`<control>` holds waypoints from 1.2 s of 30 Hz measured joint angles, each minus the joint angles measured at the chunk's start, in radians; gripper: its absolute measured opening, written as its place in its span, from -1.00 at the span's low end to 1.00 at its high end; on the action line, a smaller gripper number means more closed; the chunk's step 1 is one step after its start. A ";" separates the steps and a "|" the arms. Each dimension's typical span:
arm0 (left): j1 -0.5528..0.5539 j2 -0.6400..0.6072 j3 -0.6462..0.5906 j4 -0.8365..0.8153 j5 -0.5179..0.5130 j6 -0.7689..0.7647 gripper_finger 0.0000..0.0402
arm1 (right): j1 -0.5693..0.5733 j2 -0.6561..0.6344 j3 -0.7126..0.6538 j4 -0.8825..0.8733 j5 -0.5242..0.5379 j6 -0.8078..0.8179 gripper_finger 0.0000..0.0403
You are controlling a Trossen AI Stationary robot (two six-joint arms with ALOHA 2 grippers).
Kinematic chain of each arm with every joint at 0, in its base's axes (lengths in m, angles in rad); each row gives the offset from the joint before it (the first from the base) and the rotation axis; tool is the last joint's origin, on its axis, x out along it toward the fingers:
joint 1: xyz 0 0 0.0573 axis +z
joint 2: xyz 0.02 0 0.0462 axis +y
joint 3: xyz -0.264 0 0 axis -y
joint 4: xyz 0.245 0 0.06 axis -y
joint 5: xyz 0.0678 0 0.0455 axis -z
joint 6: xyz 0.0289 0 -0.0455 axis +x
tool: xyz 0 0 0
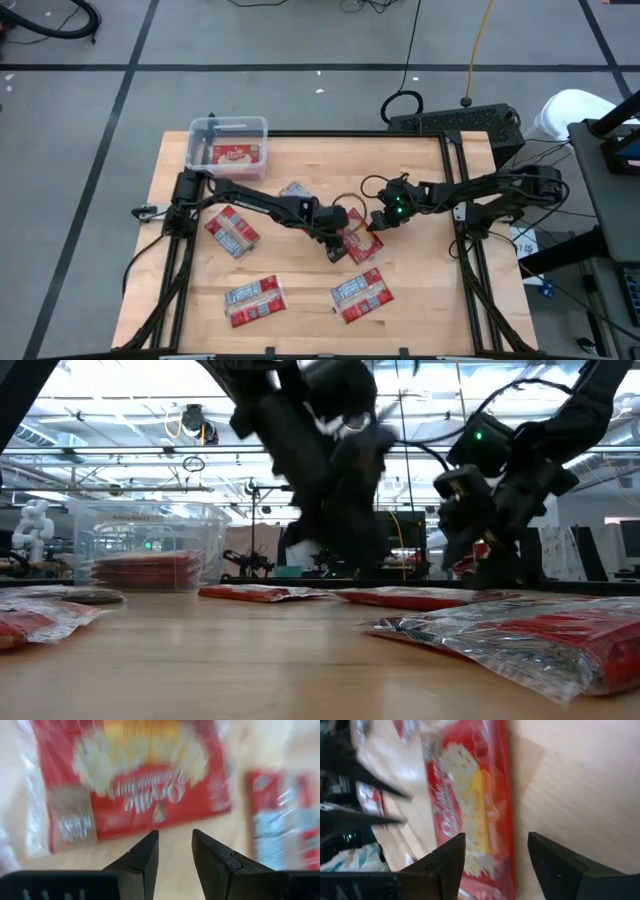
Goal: Sort popcorn bags into baskets
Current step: Put the popcorn pack into the transparent bin
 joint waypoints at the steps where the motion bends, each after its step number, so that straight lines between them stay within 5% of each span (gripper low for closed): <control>1: -0.002 0.015 -0.003 -0.011 -0.003 0.018 -0.39 | -0.002 0.019 -0.001 0.007 -0.013 -0.004 0.03; 17: 0.053 0.089 0.000 0.088 -0.006 0.080 -0.39 | 0.019 0.112 0.000 0.152 -0.068 -0.054 0.00; 29: 0.072 0.043 -0.007 0.027 0.022 0.034 -0.39 | 0.017 0.107 -0.001 0.234 -0.075 -0.099 -0.93; 36: 0.116 -0.159 -0.004 -0.162 -0.012 -0.016 -0.39 | -0.014 0.030 -0.002 0.262 -0.072 -0.086 -0.90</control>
